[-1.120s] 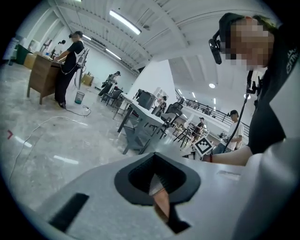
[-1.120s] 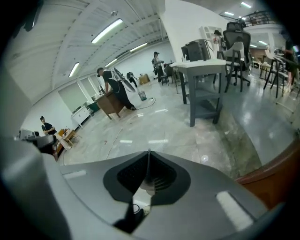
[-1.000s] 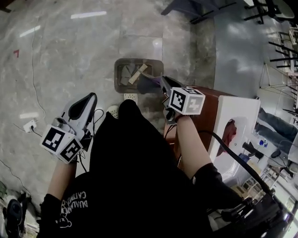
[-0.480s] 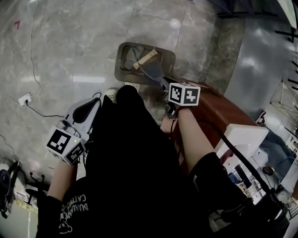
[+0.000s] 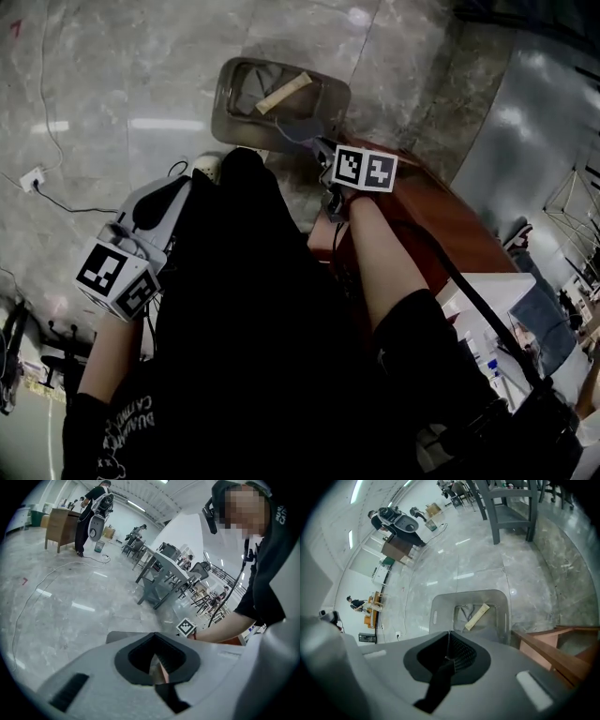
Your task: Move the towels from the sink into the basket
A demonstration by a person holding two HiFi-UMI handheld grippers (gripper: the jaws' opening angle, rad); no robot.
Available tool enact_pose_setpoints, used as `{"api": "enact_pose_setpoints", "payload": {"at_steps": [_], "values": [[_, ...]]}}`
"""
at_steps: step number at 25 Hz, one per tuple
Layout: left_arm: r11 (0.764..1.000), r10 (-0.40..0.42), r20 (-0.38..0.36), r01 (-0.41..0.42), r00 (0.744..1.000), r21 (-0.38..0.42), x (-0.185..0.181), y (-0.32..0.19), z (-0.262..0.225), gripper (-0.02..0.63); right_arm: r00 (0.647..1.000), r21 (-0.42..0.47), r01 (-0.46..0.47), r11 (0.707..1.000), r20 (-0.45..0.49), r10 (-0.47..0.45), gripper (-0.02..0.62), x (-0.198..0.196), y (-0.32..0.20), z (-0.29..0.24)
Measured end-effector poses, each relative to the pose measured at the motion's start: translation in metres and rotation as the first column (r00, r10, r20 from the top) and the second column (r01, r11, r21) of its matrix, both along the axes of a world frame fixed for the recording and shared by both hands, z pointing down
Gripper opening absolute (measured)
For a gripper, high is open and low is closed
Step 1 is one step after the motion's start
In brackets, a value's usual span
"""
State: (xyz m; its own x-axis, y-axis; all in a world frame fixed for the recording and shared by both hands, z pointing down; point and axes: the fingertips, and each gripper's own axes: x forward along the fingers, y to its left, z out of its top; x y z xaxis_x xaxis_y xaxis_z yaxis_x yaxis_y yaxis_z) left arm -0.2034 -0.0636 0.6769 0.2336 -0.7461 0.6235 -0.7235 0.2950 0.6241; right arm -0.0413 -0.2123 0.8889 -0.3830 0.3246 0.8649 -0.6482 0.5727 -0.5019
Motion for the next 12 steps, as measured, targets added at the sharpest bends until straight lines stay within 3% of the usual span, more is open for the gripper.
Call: {"api": "enact_pose_setpoints", "payload": {"at_steps": [7,12], "values": [[0.999,-0.013,0.002,0.013,1.000,-0.052,0.004,0.005,0.011,0.006,0.994,-0.036,-0.038,0.999,-0.099,0.035,0.016,0.017,-0.006,0.031],[0.995,-0.040,-0.004,0.040,0.999,-0.086,0.008,0.013,0.022,0.005,0.994,-0.015,-0.060,0.998,-0.095,0.058,0.018,0.010,-0.009,0.042]]}}
